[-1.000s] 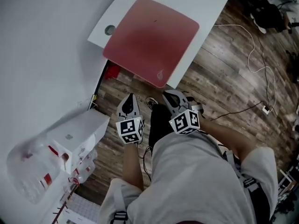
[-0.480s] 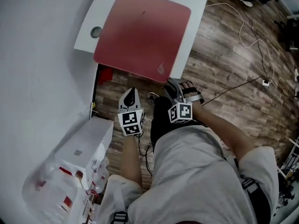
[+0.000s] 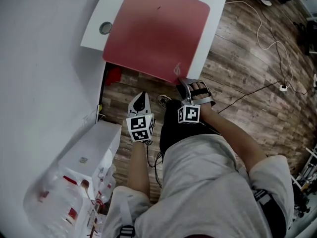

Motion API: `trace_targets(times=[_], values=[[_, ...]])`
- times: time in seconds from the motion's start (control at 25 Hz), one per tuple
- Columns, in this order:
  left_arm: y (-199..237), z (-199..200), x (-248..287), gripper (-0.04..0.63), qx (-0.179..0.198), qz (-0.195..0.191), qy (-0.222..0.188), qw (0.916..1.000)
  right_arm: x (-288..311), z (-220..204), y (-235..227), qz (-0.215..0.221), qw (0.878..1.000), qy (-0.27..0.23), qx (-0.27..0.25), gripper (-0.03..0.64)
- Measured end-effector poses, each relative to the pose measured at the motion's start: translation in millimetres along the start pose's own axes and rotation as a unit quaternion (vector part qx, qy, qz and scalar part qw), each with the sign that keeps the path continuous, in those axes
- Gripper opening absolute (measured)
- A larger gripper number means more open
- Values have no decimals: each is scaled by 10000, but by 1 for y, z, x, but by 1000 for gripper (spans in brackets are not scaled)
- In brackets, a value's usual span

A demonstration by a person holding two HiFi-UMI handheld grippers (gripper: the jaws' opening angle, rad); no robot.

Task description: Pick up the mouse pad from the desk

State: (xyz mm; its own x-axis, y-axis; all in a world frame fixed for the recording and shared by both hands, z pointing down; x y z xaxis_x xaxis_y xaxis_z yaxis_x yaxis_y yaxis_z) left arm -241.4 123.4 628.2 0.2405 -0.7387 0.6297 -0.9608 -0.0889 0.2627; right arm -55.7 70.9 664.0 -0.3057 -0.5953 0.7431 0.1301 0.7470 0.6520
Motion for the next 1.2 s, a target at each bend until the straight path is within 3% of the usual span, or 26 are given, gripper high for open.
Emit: trace_targets(times=[0.16, 0.24, 0.28, 0.48, 0.88, 1.04, 1.2], values=[[4, 0, -1, 12, -102, -9, 5, 9999, 3, 2, -5, -73, 9999, -17, -100, 190], [6, 1, 0, 12, -141, 0, -23, 9999, -2, 4, -8, -119, 9998, -155, -51, 134], [7, 3, 1, 12, -148, 3, -41, 9999, -6, 5, -11, -201, 9996, -204, -5, 74], [14, 13, 5, 12, -74, 40, -112, 9999, -13, 7, -26, -224, 9990, -322, 190, 52], [26, 38, 12, 12, 1014, 193, -12, 9947, -25, 12, -67, -369, 9974, -409, 464, 51], [27, 52, 18, 15, 1134, 20, -52, 9935, -26, 13, -88, -497, 9962, -469, 539, 51], [26, 56, 33, 110, 1446, -103, 131, 9893, -27, 14, -110, -542, 9944, -561, 709, 51]])
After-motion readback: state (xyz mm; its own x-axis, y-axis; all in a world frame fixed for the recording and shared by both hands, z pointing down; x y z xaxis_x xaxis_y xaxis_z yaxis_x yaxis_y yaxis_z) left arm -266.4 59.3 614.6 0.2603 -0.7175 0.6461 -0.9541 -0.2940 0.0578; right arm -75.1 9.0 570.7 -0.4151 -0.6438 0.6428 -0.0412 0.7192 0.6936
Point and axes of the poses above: the fingertips, and each gripper's own axes: x forward along the fingers, y to its left, z out of its top, the point moved 9 cm from there along -x, backward along the fingers, and after that the axes turned 6 degrees about -x, right-handed, at the moved point
